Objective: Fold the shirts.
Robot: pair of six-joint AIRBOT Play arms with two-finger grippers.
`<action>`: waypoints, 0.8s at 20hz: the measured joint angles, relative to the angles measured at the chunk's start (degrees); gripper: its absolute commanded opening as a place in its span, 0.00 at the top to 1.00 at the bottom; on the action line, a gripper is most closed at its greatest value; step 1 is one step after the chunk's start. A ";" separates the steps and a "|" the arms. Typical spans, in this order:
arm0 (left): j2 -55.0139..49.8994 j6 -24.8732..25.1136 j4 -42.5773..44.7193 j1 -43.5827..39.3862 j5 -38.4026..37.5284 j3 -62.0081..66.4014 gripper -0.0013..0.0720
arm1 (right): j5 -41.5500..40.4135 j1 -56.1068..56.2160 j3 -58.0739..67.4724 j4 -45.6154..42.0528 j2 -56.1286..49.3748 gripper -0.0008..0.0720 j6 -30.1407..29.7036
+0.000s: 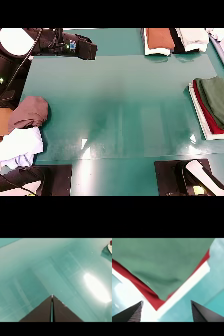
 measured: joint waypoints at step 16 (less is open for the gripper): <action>0.00 -0.02 0.00 0.00 1.11 0.00 0.95 | -11.19 58.25 16.33 21.44 1.11 0.96 0.02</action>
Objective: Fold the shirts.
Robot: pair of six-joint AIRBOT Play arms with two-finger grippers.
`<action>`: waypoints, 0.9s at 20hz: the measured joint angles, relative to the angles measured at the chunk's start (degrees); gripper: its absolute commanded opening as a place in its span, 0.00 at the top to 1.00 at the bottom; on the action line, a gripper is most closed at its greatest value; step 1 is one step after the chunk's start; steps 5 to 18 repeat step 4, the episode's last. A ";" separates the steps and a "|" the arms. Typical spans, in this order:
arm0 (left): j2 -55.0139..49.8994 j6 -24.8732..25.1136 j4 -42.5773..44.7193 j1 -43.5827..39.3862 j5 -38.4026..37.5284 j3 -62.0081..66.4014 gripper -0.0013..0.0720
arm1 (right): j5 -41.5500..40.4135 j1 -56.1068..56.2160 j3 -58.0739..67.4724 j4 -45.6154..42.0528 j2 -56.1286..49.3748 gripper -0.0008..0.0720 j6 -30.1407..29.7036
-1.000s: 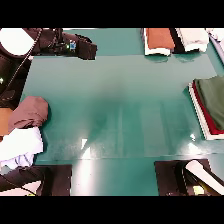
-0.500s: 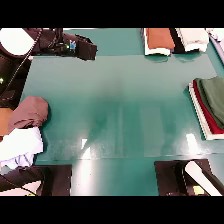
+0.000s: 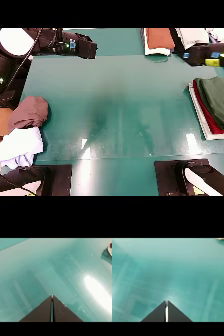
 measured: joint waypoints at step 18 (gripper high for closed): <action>0.00 0.00 0.00 0.00 0.17 0.00 0.95 | -1.64 5.49 0.15 0.26 -0.07 0.96 -0.35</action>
